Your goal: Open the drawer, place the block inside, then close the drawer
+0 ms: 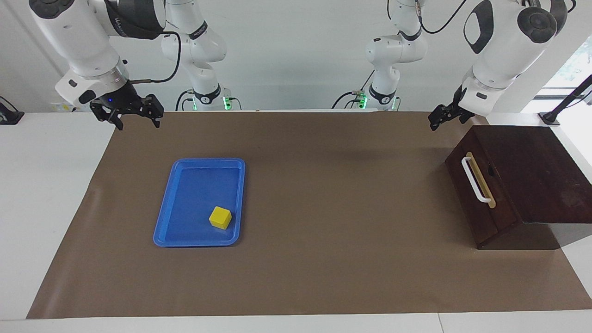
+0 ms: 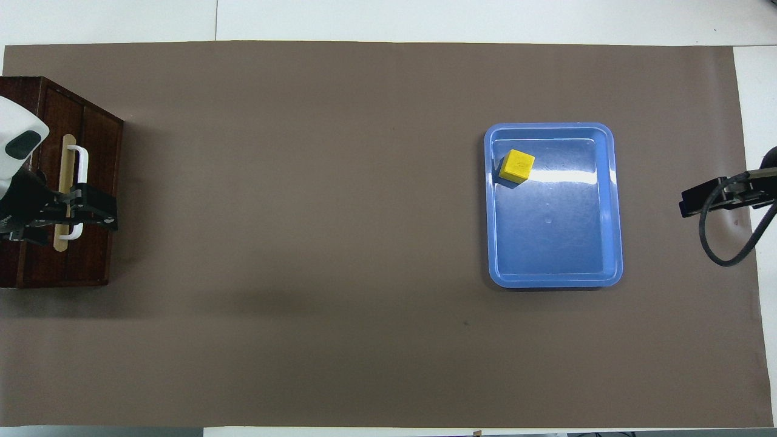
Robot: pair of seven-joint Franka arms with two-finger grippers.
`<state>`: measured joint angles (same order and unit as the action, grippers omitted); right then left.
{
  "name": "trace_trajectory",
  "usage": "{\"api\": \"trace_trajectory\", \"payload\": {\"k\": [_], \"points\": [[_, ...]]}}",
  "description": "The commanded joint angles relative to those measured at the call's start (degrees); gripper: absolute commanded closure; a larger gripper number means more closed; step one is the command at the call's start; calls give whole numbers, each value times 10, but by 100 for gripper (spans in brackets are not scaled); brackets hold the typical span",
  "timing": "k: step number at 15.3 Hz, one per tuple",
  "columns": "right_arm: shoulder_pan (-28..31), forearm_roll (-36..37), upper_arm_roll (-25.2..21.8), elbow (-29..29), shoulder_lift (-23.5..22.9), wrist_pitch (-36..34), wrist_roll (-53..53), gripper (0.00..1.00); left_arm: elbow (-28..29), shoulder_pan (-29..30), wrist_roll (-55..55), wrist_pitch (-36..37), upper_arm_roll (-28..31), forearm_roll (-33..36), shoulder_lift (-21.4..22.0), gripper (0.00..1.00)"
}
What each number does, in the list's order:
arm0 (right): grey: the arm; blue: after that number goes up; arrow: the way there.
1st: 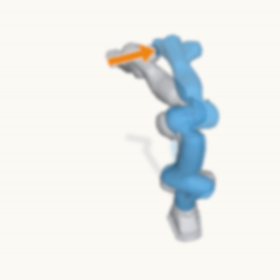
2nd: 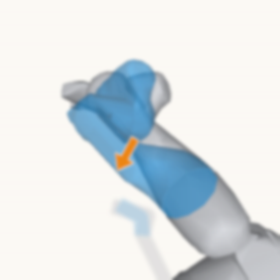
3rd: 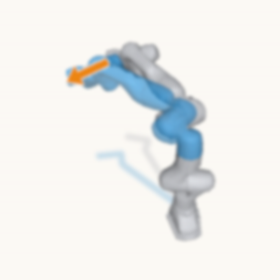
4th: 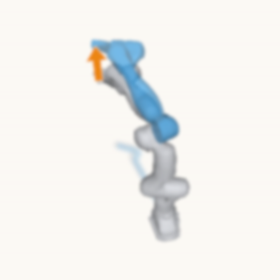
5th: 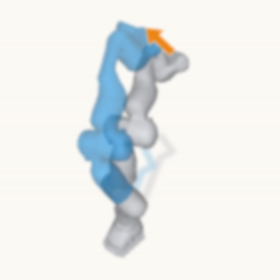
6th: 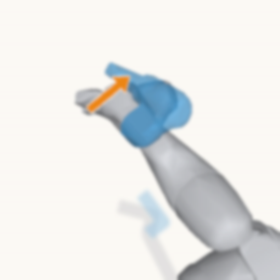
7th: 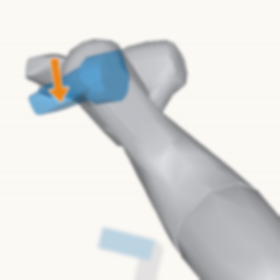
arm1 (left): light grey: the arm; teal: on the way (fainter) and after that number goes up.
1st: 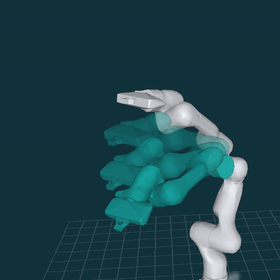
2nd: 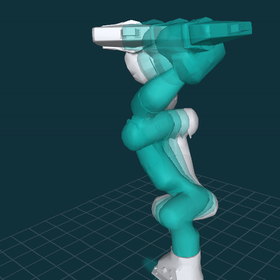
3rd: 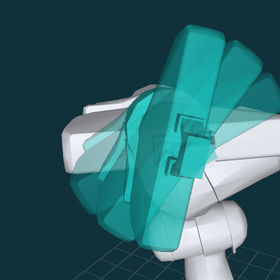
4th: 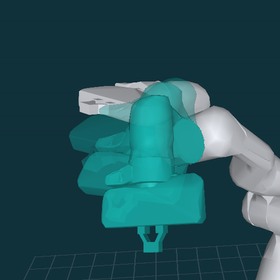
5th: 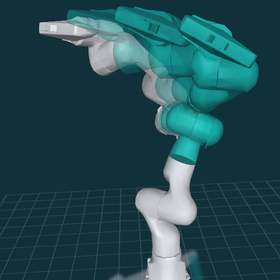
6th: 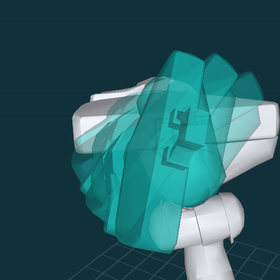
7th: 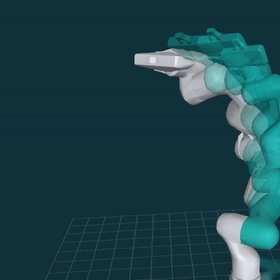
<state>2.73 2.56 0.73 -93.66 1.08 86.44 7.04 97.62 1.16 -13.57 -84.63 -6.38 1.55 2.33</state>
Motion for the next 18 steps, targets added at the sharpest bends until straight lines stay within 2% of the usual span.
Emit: {"api": "trace_trajectory", "payload": {"k": [1,7,10,15,18], "points": [[10,7,6,5,-3,5,17,0,5,5,0,3,0,-8,10,0],[10,7,6,4,-2,5,24,0,5,5,0,3,0,-8,10,0],[11,-2,5,-1,0,5,-21,0,5,5,0,3,0,-8,10,0],[11,-113,4,-32,-8,21,-282,0,7,5,1,13,0,-8,12,0],[17,-210,2,-39,-49,64,-452,0,5,6,1,10,0,-7,17,0]]}}
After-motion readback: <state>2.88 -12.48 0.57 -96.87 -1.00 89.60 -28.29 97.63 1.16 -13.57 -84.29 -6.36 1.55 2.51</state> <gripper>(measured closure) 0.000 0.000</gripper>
